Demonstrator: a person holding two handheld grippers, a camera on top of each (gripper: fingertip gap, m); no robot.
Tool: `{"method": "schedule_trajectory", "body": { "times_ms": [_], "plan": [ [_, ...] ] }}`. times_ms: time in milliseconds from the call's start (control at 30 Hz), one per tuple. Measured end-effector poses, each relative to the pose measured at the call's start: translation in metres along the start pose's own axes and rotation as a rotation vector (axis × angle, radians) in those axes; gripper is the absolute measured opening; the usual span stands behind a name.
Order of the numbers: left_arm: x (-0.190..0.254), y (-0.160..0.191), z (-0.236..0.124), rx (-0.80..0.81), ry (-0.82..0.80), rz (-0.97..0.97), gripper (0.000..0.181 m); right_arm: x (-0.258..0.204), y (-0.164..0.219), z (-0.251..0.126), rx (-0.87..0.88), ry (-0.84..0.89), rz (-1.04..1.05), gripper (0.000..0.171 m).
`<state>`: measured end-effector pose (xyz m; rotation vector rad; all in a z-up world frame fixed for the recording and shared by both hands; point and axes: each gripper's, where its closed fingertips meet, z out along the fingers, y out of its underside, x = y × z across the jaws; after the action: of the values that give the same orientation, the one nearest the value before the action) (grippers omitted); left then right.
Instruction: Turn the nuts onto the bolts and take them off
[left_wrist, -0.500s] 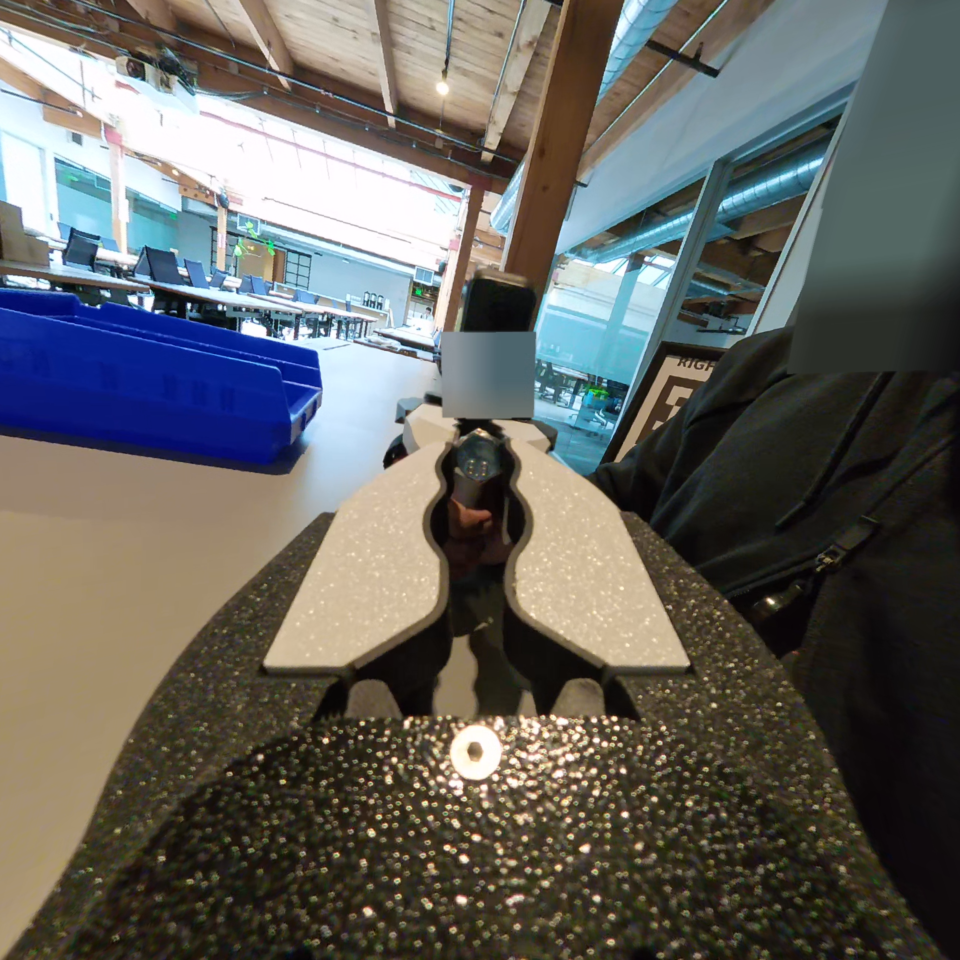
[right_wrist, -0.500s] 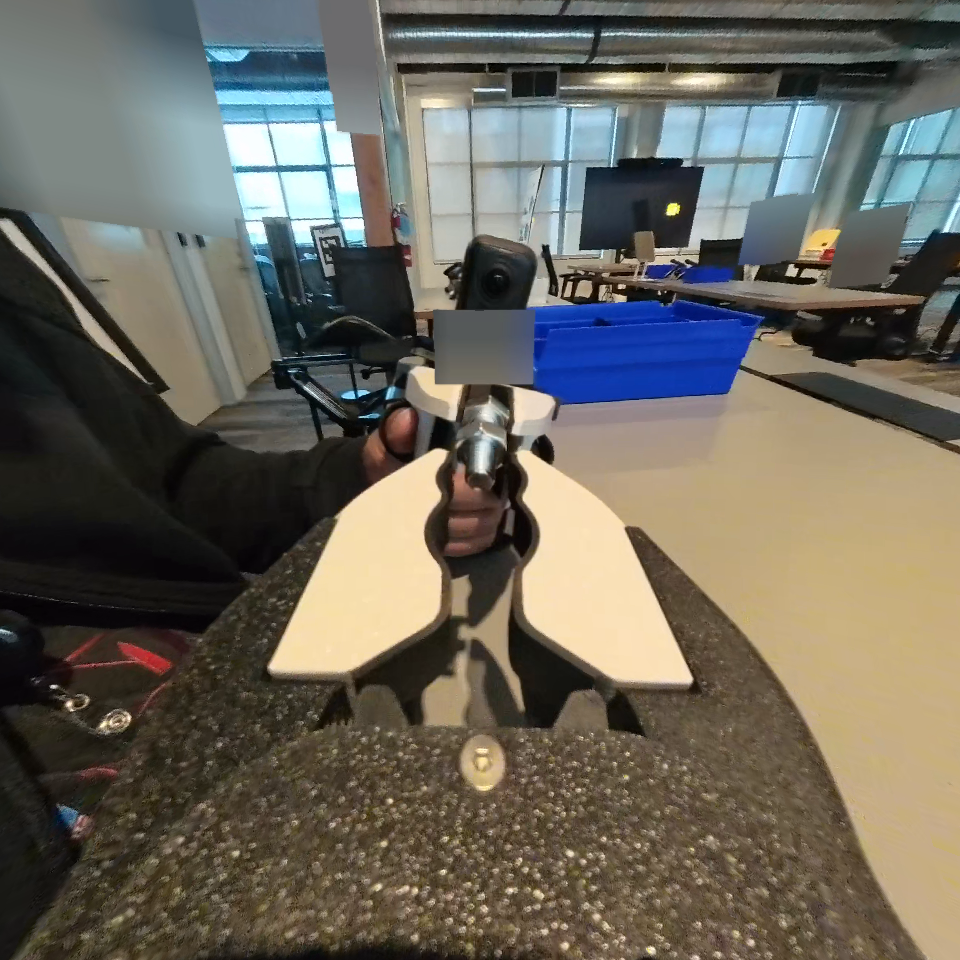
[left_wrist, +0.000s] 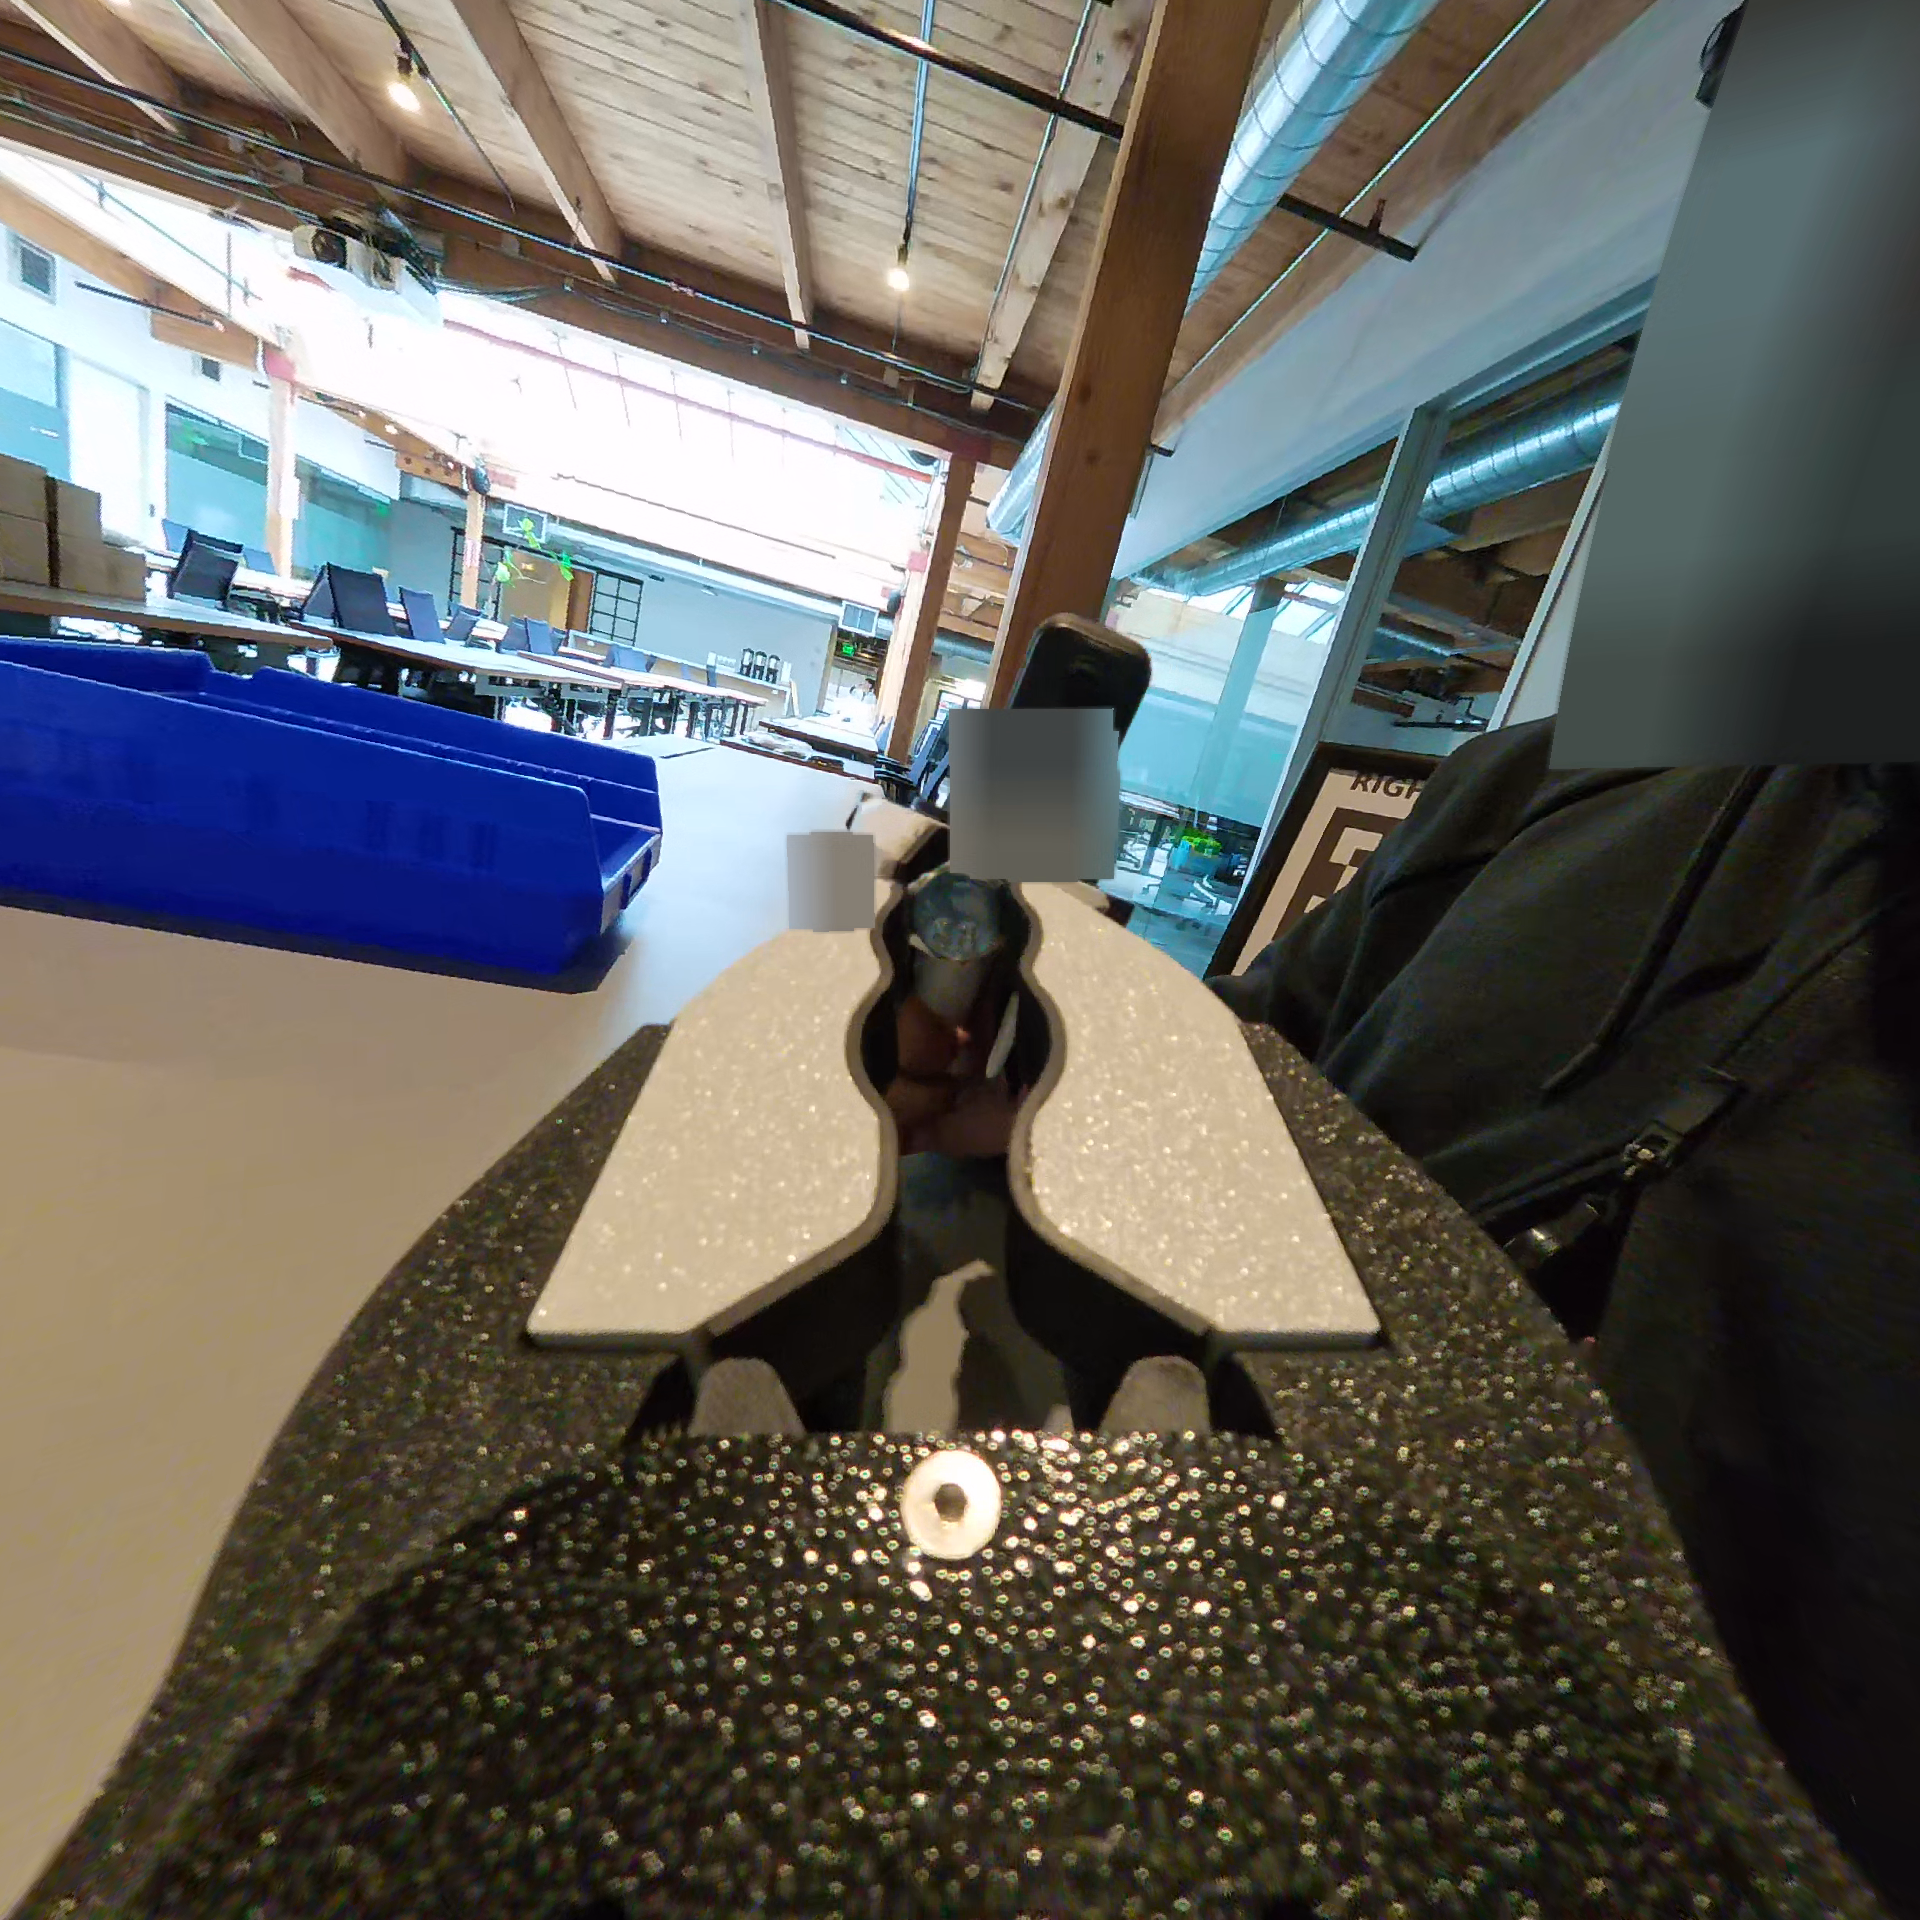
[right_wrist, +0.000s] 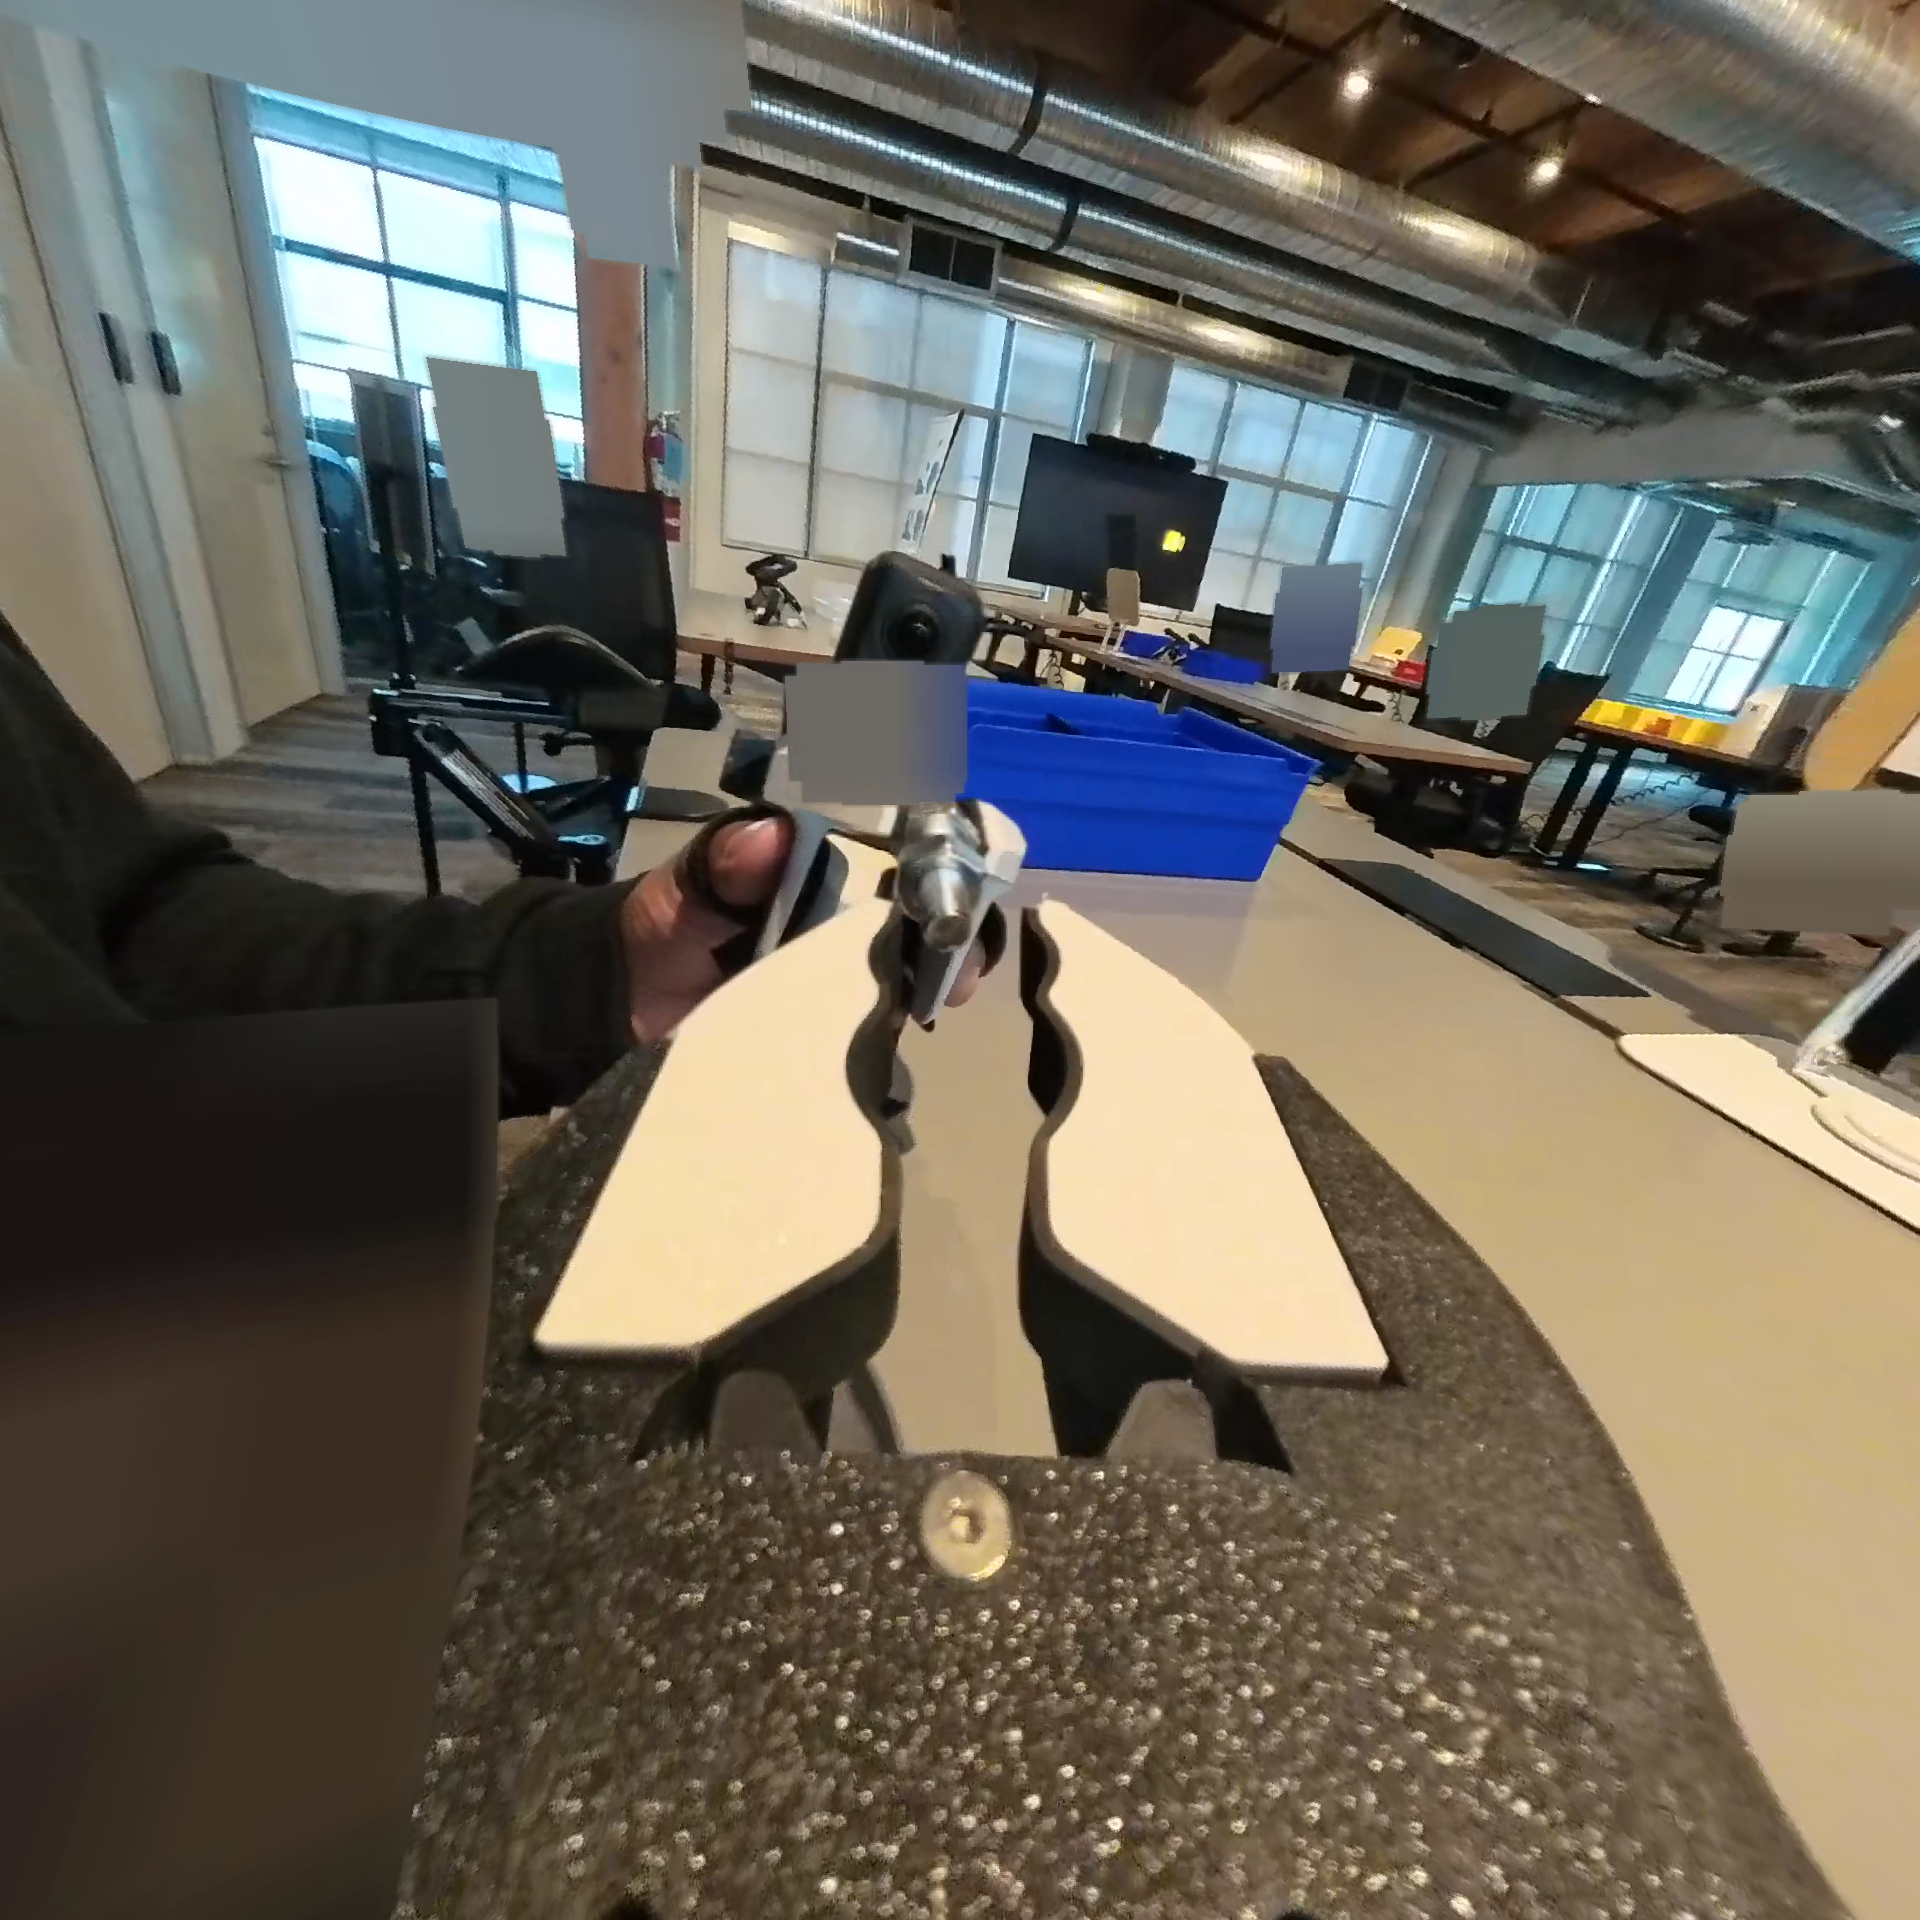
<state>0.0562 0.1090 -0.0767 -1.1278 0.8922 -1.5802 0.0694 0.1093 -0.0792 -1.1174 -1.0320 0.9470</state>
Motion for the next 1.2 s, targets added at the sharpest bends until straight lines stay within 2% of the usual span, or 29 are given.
{"method": "schedule_trajectory", "body": {
  "times_ms": [633, 1200],
  "plan": [
    [0.0013, 0.0034, 0.0031, -0.018, 0.010, -0.006, 0.016, -0.0056, 0.0035, 0.0029, -0.011, -0.051, 0.043, 0.010],
    [0.0017, 0.0045, 0.0043, -0.019, 0.019, -0.016, 0.016, -0.0073, 0.0070, 0.0047, -0.041, -0.055, 0.042, 0.009]
  ]
}}
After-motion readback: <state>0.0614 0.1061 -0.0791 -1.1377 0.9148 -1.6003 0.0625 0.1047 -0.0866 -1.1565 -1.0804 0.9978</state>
